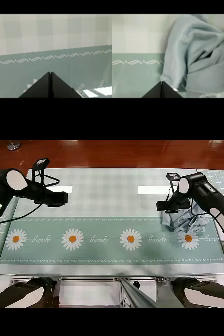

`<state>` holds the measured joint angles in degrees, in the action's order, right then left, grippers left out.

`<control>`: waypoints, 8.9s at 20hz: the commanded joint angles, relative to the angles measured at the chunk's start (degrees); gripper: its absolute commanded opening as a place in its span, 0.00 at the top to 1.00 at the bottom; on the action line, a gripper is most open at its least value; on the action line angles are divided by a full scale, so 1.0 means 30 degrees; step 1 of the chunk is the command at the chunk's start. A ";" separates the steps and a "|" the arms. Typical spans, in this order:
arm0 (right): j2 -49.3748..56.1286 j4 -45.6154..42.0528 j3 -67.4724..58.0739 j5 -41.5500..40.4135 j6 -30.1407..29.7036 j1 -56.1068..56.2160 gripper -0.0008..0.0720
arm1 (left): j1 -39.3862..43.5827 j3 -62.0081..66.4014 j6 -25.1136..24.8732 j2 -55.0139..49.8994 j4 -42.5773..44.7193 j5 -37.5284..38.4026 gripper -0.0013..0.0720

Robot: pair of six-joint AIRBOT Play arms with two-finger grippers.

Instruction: Fold the shirts.

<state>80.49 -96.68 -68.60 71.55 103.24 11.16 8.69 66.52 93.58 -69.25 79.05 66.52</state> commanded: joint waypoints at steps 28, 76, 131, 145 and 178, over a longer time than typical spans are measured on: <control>0.1384 0.4903 0.0976 -0.2790 -0.0605 -0.7490 0.94 | -0.1275 -0.2688 -0.0022 -0.0350 0.0874 -0.2769 0.02; -0.9814 0.4699 0.5537 0.0889 -0.1610 -0.5260 0.14 | -0.0197 -1.1817 -0.0882 0.8306 -0.2732 0.0991 0.02; -1.0163 1.4469 -1.5504 0.1698 -0.7249 -0.3679 0.94 | -0.5472 1.3063 -0.6929 0.6754 -1.1504 0.0211 0.95; -1.3070 1.3996 -0.7847 0.4838 -0.6645 -0.3679 0.94 | -0.3934 0.2645 -0.3490 1.2152 -0.5479 0.7038 0.95; -0.4561 1.0936 0.5603 -0.0262 -0.6222 -0.8495 0.13 | -1.2713 -0.3344 -0.5748 -0.4830 -0.8553 0.2215 0.03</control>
<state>76.88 -67.42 -69.04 77.82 85.06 -11.42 -23.14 64.42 79.15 -84.25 60.66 71.66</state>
